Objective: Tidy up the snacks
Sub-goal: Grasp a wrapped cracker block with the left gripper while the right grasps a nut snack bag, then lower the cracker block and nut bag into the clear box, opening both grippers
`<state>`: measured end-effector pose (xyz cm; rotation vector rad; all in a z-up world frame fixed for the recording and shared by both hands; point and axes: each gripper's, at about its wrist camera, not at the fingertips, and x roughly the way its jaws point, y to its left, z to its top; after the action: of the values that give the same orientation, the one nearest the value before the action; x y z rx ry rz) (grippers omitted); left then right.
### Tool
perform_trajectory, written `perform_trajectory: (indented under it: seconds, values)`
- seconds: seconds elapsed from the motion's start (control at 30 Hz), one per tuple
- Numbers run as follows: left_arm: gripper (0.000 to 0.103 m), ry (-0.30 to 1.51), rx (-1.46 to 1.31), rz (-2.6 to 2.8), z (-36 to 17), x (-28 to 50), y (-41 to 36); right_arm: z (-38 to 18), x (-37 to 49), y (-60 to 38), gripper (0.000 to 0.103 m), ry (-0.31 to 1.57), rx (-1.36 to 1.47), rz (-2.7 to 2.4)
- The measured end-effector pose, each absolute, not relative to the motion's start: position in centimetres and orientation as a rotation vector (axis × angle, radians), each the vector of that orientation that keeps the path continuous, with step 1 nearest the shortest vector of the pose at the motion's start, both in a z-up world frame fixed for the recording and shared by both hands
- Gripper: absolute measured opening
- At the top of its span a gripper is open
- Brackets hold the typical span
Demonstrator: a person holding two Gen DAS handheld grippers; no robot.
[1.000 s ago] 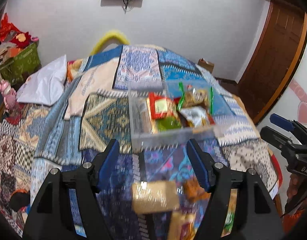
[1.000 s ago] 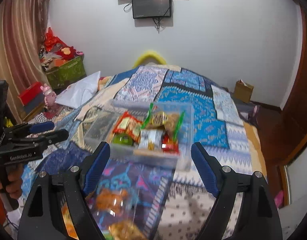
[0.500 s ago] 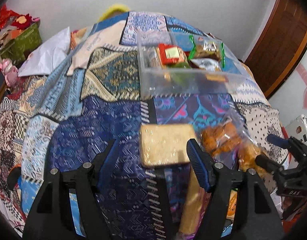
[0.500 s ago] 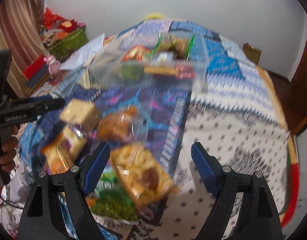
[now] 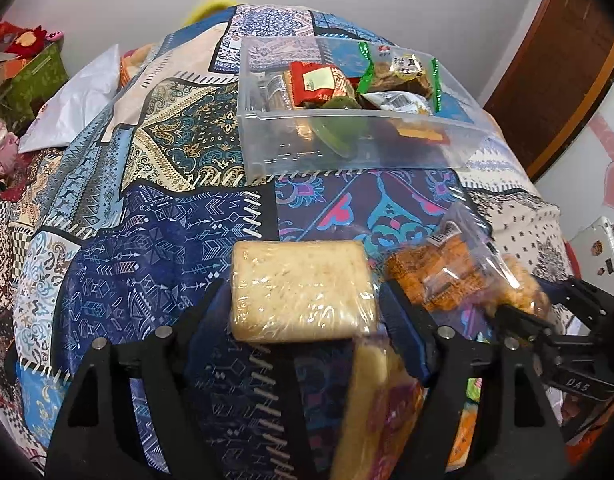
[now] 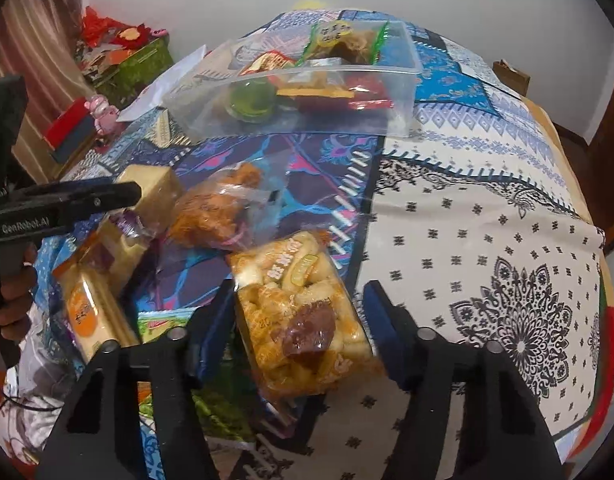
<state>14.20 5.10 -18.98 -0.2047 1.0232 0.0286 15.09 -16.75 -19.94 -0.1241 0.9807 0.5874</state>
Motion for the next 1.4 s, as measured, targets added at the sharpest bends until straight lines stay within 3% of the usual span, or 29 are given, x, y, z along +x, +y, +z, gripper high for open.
perform_trajectory:
  seconds: [0.13, 0.6, 1.4]
  values:
    - [0.081, 1.055, -0.220, 0.032, -20.2, 15.2, 5.2, -19.8, 15.6, -17.6, 0.045, 0.970, -0.097, 0.564]
    - [0.078, 1.035, -0.252, 0.045, -20.5, 16.0, 5.8, -18.3, 16.7, -19.4, 0.043, 0.923, -0.019, 0.516]
    - [0.078, 0.781, -0.283, 0.027, -11.3, 18.9, 7.3, -10.6, 22.8, -16.0, 0.043, 0.710, 0.021, 0.542]
